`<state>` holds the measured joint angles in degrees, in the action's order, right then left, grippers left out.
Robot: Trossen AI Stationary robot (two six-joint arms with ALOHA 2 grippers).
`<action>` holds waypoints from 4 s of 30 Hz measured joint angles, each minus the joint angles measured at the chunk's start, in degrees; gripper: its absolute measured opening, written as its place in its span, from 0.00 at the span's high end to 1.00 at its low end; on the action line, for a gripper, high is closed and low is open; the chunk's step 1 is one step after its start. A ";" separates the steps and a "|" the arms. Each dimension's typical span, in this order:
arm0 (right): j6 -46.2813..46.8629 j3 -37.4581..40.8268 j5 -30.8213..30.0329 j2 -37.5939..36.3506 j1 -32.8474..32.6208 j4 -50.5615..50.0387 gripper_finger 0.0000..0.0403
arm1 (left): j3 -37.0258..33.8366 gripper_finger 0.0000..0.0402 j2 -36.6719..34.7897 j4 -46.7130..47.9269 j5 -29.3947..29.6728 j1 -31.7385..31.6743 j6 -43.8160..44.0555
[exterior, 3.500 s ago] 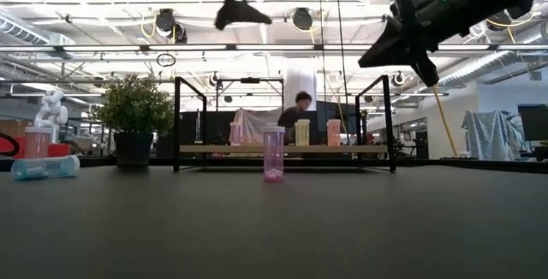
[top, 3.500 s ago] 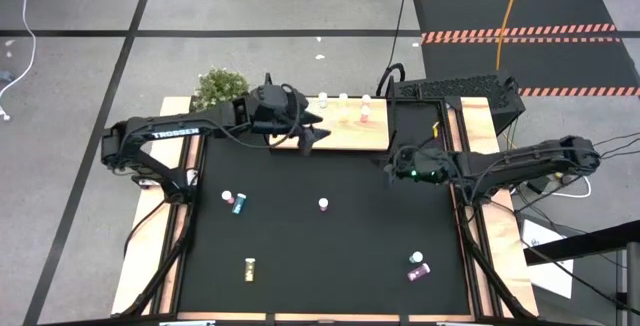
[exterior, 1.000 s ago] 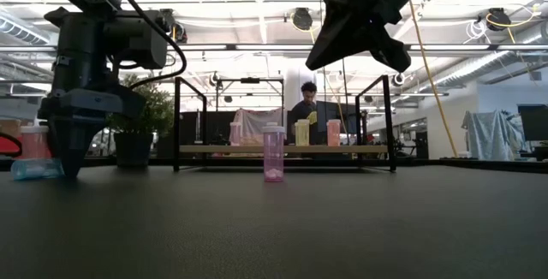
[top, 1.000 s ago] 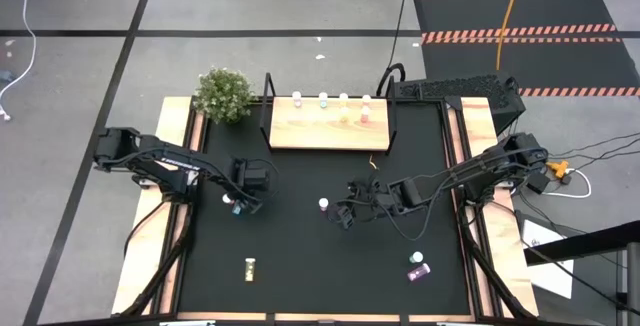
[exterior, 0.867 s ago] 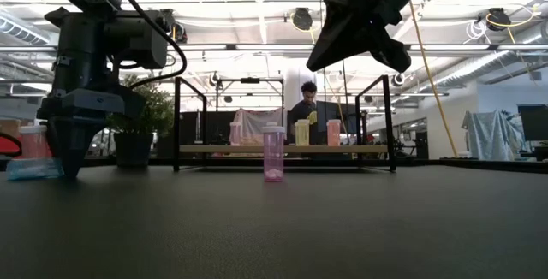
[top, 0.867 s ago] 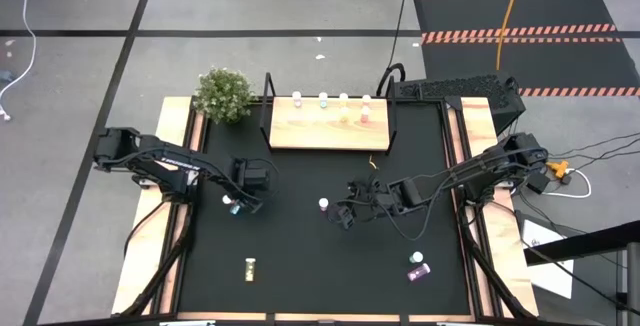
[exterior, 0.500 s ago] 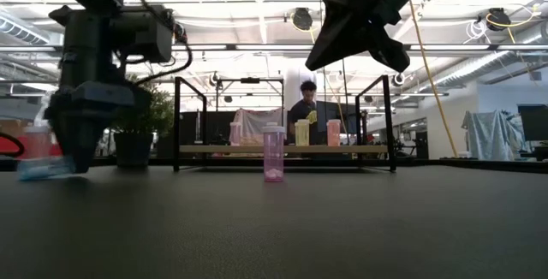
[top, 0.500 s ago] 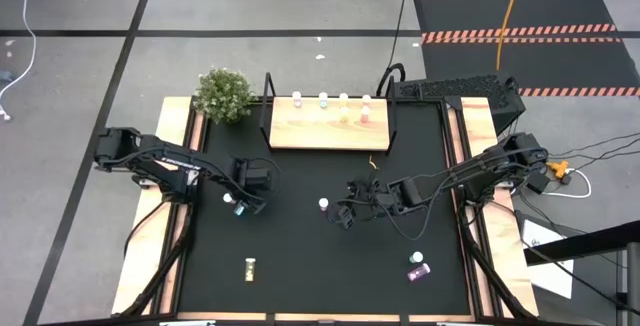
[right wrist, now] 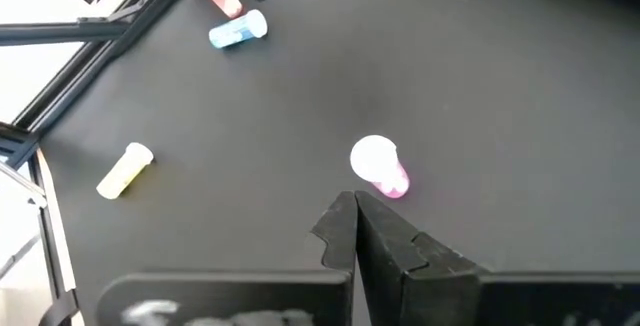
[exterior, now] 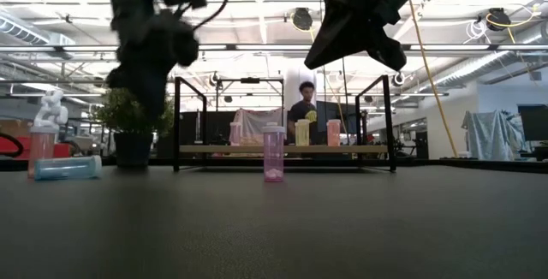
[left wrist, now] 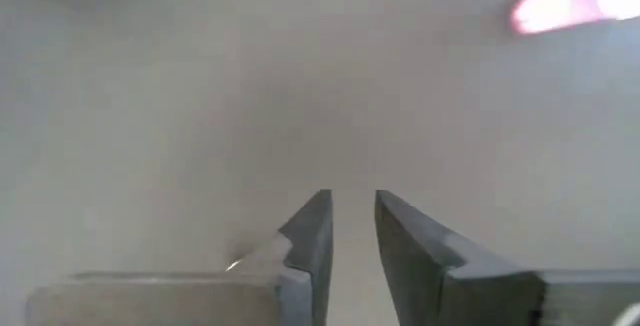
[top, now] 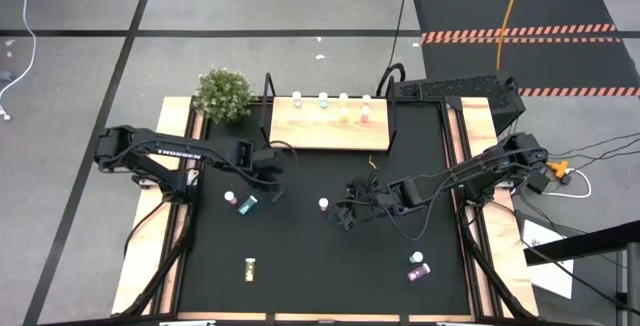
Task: Pick and place medicine bottles onto shelf by color
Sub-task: Put the right blue pill bottle on the shelf aligned with the other blue pill bottle
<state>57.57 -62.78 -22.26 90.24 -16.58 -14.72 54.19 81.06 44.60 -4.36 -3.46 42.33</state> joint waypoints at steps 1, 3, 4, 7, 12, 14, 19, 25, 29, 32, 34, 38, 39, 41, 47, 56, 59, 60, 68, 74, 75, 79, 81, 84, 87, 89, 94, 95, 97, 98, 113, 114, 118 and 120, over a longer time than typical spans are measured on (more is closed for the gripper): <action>-0.20 0.00 0.00 0.00 0.00 0.04 1.00 | 1.39 0.82 -0.02 0.22 -0.07 0.00 -1.30; -0.59 0.00 -0.01 0.00 0.28 0.14 1.00 | 3.62 0.84 -0.04 1.02 -0.11 0.00 -4.39; -1.12 0.00 0.01 0.00 0.55 0.33 1.00 | 4.55 0.84 -0.04 1.48 -0.11 0.00 -5.80; -1.93 0.00 -0.07 0.00 1.63 1.07 1.00 | 5.80 0.83 -0.07 1.86 -0.11 -0.55 -8.97; -3.66 0.00 -0.12 0.00 2.02 4.20 1.00 | 4.68 0.72 -0.07 3.82 -0.19 -1.35 -9.79; -4.22 0.00 -0.11 0.00 1.99 4.60 1.00 | 3.97 0.66 -0.04 6.02 -0.41 -1.40 -9.77; -4.32 0.00 -0.15 0.00 1.90 4.64 1.00 | 2.38 0.54 -0.04 9.52 -0.57 -1.33 -10.90; -4.41 0.00 -0.13 0.00 1.86 4.62 1.00 | -3.43 0.51 -0.07 9.70 -0.98 -1.33 -12.18; -4.38 0.00 -0.15 0.00 1.51 4.64 1.00 | -7.10 0.51 -0.04 10.30 -2.53 -1.33 -10.39; -4.39 0.00 -0.15 0.00 1.46 4.64 1.00 | -9.58 0.51 -0.07 9.72 -2.89 -1.29 -10.23; -4.45 0.00 -0.15 0.00 1.46 4.64 1.00 | -11.51 0.51 -0.06 9.06 -3.51 -1.31 -10.21; -4.74 0.00 -0.17 0.00 1.63 4.64 1.00 | -14.08 0.51 -0.07 8.61 -5.07 -1.30 -10.34; -5.14 0.00 -0.14 0.00 1.89 4.64 1.00 | -14.44 0.51 -0.07 8.70 -5.16 -1.31 -10.56; -6.18 0.00 -0.12 0.00 2.57 4.64 1.00 | -14.71 0.51 -0.04 8.28 -5.20 -1.31 -11.15; -6.48 0.00 -0.03 0.00 5.25 5.10 1.00 | -14.31 0.51 -0.07 7.81 -5.58 -1.33 -11.83; -7.60 0.00 3.56 -0.02 9.27 9.25 0.95 | -14.23 0.51 -0.04 5.36 -9.71 -1.33 -15.04; -7.49 0.00 6.71 -0.02 10.60 9.55 0.91 | -14.23 0.51 -0.07 5.22 -10.19 -1.33 -15.28; -7.49 0.00 7.47 -0.02 10.90 9.56 0.90 | -14.23 0.51 -0.06 5.22 -10.20 -1.33 -15.28; -9.52 0.00 7.52 -0.02 10.99 9.43 0.81 | -14.23 0.51 -0.07 4.86 -10.21 -1.33 -15.50; -19.24 0.00 15.07 -0.93 8.26 -0.08 0.77 | -12.84 0.51 -0.07 4.80 -10.21 -1.33 -15.65; -21.79 0.00 16.61 -1.44 6.92 -2.84 0.77 | -12.28 0.51 -0.07 4.85 -10.21 -1.33 -15.69; -30.80 0.00 17.96 -5.21 0.38 -16.71 0.72 | -8.72 0.51 -0.33 5.25 -10.04 -1.33 -17.93; -33.06 0.00 18.07 -6.86 -2.64 -23.70 0.69 | -6.37 0.51 -0.35 5.28 -8.90 -1.33 -18.79; -35.01 0.02 18.03 -9.19 -6.76 -32.46 0.63 | -2.27 0.51 -0.45 5.22 -6.66 -1.33 -20.18; -37.69 0.02 18.04 -11.54 -10.05 -40.83 0.57 | 2.22 0.51 -0.48 5.27 -5.87 -1.33 -21.29; -36.11 0.02 17.95 -13.03 -11.76 -46.43 0.53 | 5.51 0.51 -0.48 5.59 -5.79 -1.22 -21.22; -22.51 0.87 18.02 -16.06 -14.85 -56.60 0.46 | 13.89 0.51 -0.50 7.71 -4.13 0.00 -23.11; -20.19 1.65 18.09 -16.82 -15.60 -56.38 0.46 | 15.17 0.51 -0.52 7.91 -2.84 0.39 -23.71; -17.21 4.17 18.77 -18.48 -17.63 -53.35 0.45 | 17.24 0.51 -0.52 7.99 -0.47 0.85 -25.42; -16.32 5.74 19.29 -19.24 -18.83 -51.05 0.45 | 17.92 0.51 -0.52 7.76 0.79 1.03 -26.39; -5.76 30.97 19.68 -26.08 -32.99 -14.14 0.44 | 18.78 0.51 -0.52 3.53 7.65 1.14 -39.27; -6.60 32.56 19.63 -26.08 -33.53 -11.70 0.44 | 18.78 0.51 -0.52 2.41 7.65 1.14 -39.47; -8.99 36.91 19.58 -26.08 -34.16 -5.73 0.44 | 18.78 0.51 -0.52 -2.72 7.63 1.14 -40.38; -11.26 38.31 19.56 -26.08 -34.16 -2.46 0.44 | 18.78 0.51 -0.52 -5.27 7.63 1.14 -40.35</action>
<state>46.31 -24.48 -2.70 64.16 -50.74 -17.18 72.97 80.53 39.33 3.27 -2.33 1.98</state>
